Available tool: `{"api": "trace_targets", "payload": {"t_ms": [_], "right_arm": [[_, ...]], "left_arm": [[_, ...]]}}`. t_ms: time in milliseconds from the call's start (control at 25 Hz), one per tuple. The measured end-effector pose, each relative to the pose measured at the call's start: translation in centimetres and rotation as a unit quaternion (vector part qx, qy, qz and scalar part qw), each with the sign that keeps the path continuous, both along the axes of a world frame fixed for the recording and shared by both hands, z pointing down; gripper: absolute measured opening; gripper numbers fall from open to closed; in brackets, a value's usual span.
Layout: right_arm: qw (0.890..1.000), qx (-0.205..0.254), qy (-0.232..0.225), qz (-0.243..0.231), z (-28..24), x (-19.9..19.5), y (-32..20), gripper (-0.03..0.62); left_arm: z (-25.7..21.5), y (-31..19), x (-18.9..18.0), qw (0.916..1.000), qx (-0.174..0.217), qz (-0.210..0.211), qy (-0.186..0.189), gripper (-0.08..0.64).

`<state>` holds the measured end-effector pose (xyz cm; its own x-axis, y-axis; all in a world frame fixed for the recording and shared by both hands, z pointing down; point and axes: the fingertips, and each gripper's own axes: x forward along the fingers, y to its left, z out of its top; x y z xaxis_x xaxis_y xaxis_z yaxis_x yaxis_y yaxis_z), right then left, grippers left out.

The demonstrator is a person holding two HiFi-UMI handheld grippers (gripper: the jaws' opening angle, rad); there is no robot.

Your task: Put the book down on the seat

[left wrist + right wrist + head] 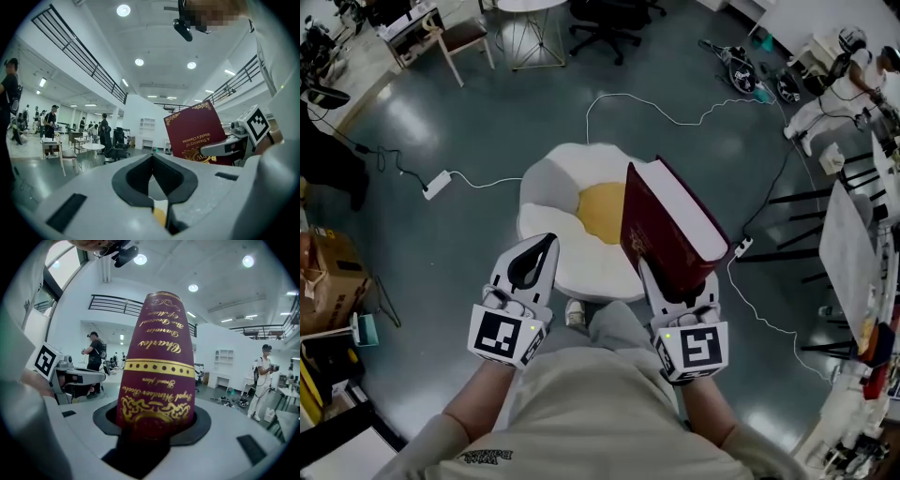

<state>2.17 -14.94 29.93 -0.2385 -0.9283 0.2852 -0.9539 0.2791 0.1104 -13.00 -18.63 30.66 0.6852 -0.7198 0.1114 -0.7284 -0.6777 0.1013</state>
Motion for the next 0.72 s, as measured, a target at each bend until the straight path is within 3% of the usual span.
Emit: {"api": "trace_targets", "payload": {"t_ms": [400,720], "right_arm": [[1.0,0.014,-0.013,-0.017,-1.0,0.9,-0.4,0.233],[0.999,0.016,-0.022,-0.022,-1.4,4.6,0.4,0.233]], "left_arm": [[-1.0,-0.5,0.6,0.9997,0.009,-0.022,-0.006,0.004],[-1.6,1.5,5.4,1.0,-0.003,-0.001,-0.009,0.003]]}}
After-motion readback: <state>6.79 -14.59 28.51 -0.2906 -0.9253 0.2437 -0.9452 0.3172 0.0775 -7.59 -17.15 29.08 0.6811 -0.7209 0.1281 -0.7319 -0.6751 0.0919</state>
